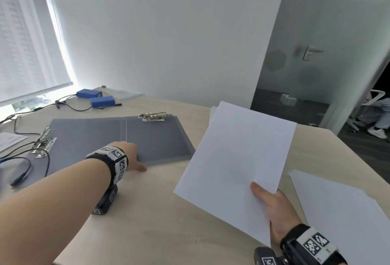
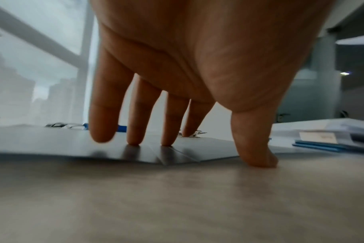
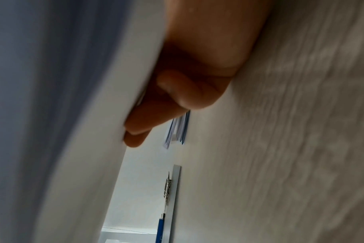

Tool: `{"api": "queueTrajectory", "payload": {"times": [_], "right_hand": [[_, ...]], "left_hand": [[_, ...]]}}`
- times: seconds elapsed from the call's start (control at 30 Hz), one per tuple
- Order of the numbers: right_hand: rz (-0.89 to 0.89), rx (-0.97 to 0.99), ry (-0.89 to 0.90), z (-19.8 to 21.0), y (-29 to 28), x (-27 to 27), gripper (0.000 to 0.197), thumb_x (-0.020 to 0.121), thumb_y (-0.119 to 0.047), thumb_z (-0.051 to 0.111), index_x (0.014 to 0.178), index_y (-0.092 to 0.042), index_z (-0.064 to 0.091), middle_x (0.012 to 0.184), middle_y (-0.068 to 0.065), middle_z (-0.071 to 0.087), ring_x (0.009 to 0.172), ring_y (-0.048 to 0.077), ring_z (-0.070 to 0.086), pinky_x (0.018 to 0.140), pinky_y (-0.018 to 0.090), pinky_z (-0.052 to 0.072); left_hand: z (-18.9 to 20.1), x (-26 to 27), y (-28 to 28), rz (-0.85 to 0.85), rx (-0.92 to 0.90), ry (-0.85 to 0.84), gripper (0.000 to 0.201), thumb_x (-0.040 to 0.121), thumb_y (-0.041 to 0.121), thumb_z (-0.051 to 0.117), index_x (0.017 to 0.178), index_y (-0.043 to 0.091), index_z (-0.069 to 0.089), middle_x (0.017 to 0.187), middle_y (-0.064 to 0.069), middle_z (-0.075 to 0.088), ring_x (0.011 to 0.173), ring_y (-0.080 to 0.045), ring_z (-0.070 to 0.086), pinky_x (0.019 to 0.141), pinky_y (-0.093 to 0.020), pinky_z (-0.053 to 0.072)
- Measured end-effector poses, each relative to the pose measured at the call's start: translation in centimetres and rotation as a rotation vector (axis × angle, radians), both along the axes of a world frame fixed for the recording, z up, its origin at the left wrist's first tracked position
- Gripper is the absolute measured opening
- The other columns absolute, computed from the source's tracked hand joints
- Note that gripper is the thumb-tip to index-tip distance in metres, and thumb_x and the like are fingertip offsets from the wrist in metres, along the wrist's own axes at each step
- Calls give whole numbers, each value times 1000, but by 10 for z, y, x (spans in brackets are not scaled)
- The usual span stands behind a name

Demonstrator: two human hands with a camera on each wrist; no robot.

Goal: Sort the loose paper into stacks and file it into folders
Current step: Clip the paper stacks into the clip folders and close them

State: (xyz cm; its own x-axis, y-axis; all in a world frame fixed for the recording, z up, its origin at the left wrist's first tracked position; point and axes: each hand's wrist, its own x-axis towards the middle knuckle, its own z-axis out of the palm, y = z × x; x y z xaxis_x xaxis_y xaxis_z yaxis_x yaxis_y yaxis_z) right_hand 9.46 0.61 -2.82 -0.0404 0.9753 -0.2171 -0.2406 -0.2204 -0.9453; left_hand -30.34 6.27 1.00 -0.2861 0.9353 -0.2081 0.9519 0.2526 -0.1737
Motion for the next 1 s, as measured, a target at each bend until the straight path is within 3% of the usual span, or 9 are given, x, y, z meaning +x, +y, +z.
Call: {"api": "queueTrajectory", "payload": {"times": [0.2, 0.33, 0.5, 0.67, 0.8, 0.83, 0.9, 0.93, 1.0], "right_hand": [[0, 13, 37, 6, -5, -5, 27, 96, -11, 59, 119, 1, 67, 114, 21, 73, 105, 42, 70, 97, 54, 52], [-9, 60, 15, 13, -11, -1, 32, 90, -15, 64, 118, 0, 68, 113, 19, 74, 104, 40, 71, 99, 56, 51], [-13, 137, 69, 29, -23, 12, 32, 87, -14, 64, 117, -3, 68, 114, 18, 74, 102, 38, 72, 94, 51, 53], [10, 231, 124, 54, -37, 26, 40, 83, -18, 63, 122, -6, 66, 117, 15, 74, 103, 33, 73, 80, 42, 61], [14, 291, 138, 73, -48, 39, 35, 83, -18, 62, 115, -8, 70, 113, 13, 75, 100, 30, 74, 76, 36, 63], [16, 304, 143, 76, -51, 41, 35, 83, -18, 62, 116, -8, 69, 114, 13, 75, 101, 29, 74, 77, 36, 63], [15, 322, 151, 80, -55, 46, 35, 84, -16, 61, 118, -8, 69, 115, 13, 74, 102, 29, 73, 78, 36, 63], [11, 327, 152, 82, -58, 49, 35, 84, -15, 61, 118, -7, 68, 115, 13, 74, 102, 30, 73, 76, 35, 63], [0, 332, 137, 84, -62, 56, 36, 84, -15, 61, 118, -7, 68, 116, 13, 74, 102, 29, 73, 74, 32, 63]], "left_hand": [[4, 11, -14, -157, 3, 94, 46, 103, 47, 35, 126, 17, 60, 122, -9, 67, 113, -30, 64, 92, -35, 50], [14, 16, -19, -151, 111, 33, 34, 104, 25, 33, 128, 17, 55, 115, -11, 68, 105, -33, 66, 81, -34, 50], [27, 33, -33, -130, 339, -150, 31, 102, 20, 35, 124, 17, 56, 106, -11, 70, 88, -30, 65, 79, -36, 53], [36, 86, -60, -209, 528, -327, 32, 100, 21, 36, 125, 21, 57, 104, -12, 71, 90, -35, 66, 76, -37, 52], [35, 146, -69, -319, 387, -427, 22, 96, 26, 46, 113, 25, 59, 102, -7, 71, 92, -33, 67, 77, -37, 53], [29, 157, -66, -306, 327, -495, 20, 92, 29, 51, 109, 24, 61, 105, -8, 70, 97, -34, 67, 80, -38, 54], [13, 173, -63, -203, 261, -933, 25, 82, 40, 62, 100, 22, 65, 118, -14, 68, 112, -38, 64, 95, -48, 54], [4, 183, -61, -167, 308, -1059, 21, 83, 36, 65, 98, 21, 66, 117, -15, 68, 111, -37, 65, 97, -48, 53], [-8, 209, -65, -141, 318, -1333, 11, 96, 11, 58, 86, 13, 61, 92, -11, 62, 87, -31, 59, 83, -37, 51]]}}
